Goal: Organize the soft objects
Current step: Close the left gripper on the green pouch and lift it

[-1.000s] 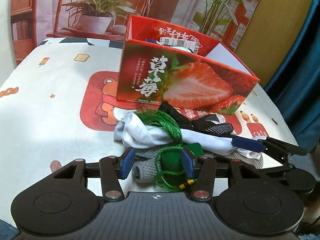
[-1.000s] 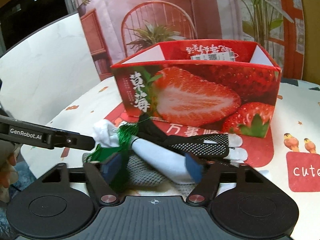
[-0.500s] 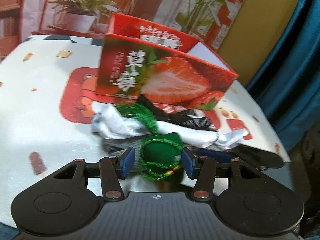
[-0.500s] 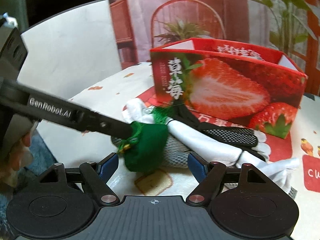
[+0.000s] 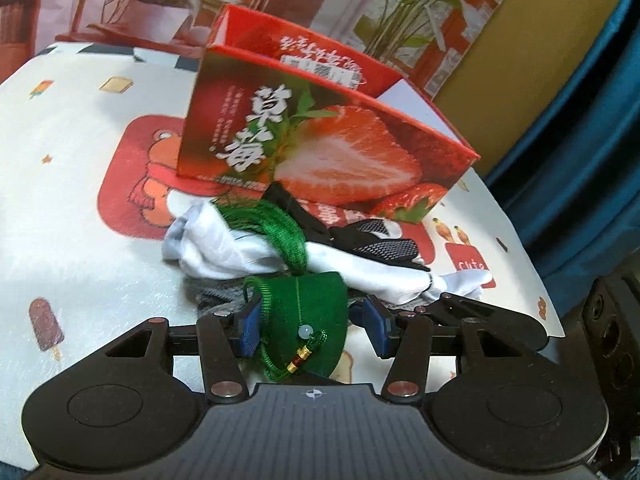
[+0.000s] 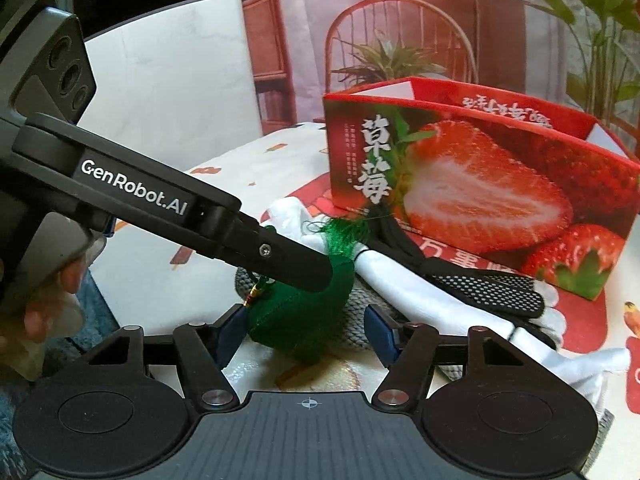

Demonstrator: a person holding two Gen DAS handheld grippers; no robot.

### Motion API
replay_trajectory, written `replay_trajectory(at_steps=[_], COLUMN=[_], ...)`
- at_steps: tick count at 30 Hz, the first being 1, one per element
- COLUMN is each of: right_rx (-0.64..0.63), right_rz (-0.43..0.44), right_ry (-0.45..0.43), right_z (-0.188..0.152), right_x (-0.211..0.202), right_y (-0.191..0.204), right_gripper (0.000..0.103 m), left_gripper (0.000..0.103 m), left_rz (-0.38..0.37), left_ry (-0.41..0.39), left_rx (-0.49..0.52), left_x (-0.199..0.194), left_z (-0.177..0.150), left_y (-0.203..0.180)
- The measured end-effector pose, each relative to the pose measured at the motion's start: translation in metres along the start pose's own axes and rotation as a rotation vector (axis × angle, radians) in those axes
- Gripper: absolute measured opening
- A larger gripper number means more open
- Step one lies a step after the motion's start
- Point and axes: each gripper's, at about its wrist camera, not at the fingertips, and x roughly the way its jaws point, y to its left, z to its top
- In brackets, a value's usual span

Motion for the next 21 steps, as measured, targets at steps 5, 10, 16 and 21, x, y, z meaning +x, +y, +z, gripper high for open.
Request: replay_trajectory(at_steps=[5, 10, 16, 21], right_rx=[-0.013, -0.023, -0.066, -0.101], right_rz=[0.021, 0.044, 0.049, 0.023], right_ry=[0.016, 0.02, -0.035, -0.131], right_z=[0.0, 0.002, 0.01, 0.036], right_x=[0.007, 0.009, -0.002, -0.021], right_y=[0.003, 0.004, 0.005, -0.003], right_gripper=[0.057, 0.049, 0.046, 0.046], left_gripper=[0.054, 0.055, 0.056, 0.056], left_rz=[-0.001, 0.009, -0.006, -0.036], left_ry=[0.013, 0.017, 0.009, -0.09], left_rx=[-0.03, -0.015, -0.003, 0.079], left_x=[0.005, 0.008, 0.002, -0.018], left_z=[-0.001, -0.001, 0.014, 0.052], left_y=[0.006, 0.005, -0.001, -0.022])
